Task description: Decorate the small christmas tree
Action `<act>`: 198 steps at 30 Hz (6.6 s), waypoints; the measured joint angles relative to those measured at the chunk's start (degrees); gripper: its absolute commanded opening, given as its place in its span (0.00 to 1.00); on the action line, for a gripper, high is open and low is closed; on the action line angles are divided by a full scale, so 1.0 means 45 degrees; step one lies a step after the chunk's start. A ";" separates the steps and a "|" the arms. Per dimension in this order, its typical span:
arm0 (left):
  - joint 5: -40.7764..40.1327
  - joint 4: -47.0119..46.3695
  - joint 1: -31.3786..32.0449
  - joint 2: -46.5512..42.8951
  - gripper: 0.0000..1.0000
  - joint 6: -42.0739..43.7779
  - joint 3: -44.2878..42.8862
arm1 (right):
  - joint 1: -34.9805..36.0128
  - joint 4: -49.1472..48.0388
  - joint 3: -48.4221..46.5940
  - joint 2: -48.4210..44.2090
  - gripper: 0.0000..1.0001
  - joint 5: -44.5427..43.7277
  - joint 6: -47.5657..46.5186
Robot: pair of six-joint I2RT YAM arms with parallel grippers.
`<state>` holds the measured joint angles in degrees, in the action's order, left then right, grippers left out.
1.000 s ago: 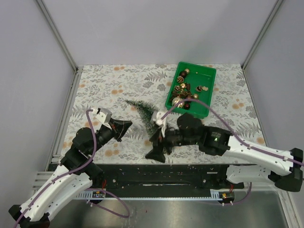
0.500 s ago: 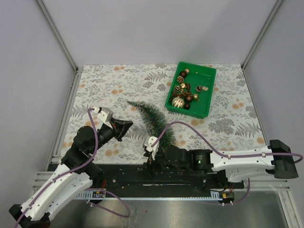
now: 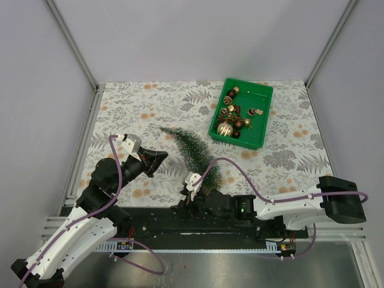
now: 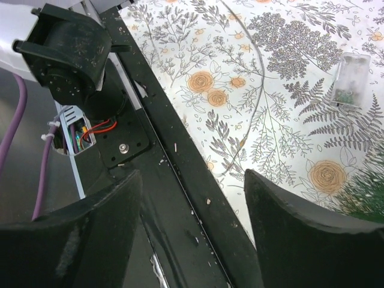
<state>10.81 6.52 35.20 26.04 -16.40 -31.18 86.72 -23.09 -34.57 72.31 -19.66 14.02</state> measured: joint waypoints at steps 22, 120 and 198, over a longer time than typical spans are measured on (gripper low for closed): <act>0.0223 0.0053 -0.0175 0.0073 0.06 -0.0092 -0.0068 | 0.0029 -0.1472 -0.0005 0.0942 0.00 -0.0185 0.0510; 0.0884 -0.2531 -0.0301 0.0058 0.26 -0.1112 0.2021 | -1.2658 1.3032 -0.8189 0.2550 0.00 -0.0636 -0.1792; 0.6834 -0.4172 0.3580 0.5285 0.58 -0.0151 -0.0865 | -1.2352 1.1589 -0.1132 -0.9131 0.00 1.5625 0.7145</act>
<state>41.56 -12.25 51.31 49.82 -17.08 -35.07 31.14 29.06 -39.66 31.22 50.65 46.17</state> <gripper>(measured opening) 0.587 0.018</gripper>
